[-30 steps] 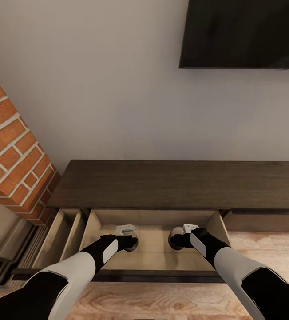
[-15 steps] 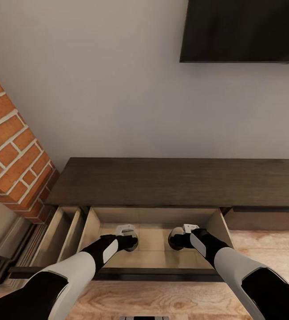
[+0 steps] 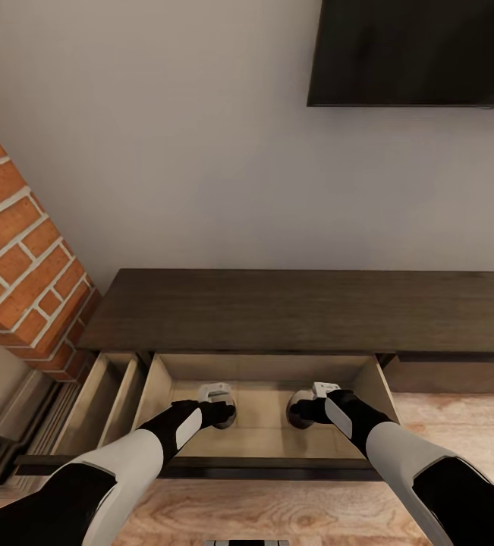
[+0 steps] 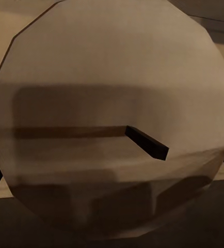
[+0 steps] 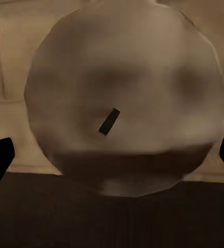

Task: Place each of the two pumpkins and all three candles from the living room inside a cabinet in the living room (use any cabinet), then make sure every cabinet is closed, and position the cauldron so it is next to a table in the living room.

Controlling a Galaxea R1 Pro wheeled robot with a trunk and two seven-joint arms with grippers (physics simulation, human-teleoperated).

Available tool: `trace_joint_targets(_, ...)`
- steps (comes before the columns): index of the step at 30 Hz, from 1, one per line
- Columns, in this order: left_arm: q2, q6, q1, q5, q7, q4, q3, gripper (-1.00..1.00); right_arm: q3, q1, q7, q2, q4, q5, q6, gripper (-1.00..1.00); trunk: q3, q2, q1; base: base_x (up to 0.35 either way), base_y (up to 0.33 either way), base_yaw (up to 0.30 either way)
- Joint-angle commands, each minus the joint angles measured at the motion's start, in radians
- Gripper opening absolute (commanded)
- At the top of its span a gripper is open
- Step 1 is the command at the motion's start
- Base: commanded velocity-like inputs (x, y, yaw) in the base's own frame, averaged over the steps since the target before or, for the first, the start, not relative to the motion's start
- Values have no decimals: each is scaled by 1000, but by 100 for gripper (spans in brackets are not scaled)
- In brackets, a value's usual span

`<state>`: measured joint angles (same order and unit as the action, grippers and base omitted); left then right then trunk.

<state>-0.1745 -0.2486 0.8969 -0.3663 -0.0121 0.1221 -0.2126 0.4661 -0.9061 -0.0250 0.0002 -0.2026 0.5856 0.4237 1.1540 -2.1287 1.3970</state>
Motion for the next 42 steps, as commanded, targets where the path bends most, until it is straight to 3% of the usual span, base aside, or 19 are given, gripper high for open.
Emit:
trace_joint_targets(1, 0, -4, 0, -5, 0, 0, -4, -100, 0, 0, -3, 0, -1, -4, 4, 100, 1, 0, 0, 0, 0, 0)
trace_joint_targets(32, 0, -3, 0, -5, 0, 0, -4, -100, 0, 0, -3, 0, 0, -4, 4, 100, 1, 0, 0, 0, 0, 0)
trace_joint_targets(33, 0, -3, 0, -5, 0, -1, -4, 100, 0, 0, -3, 0, -1, -4, 4, 100, 1, 0, 0, 0, 0, 0)
trace_joint_targets(42, 0, -3, 0, -6, -1, 0, -4, 100, 0, 0, -3, 0, 0, -4, 4, 100, 1, 0, 0, 0, 0, 0)
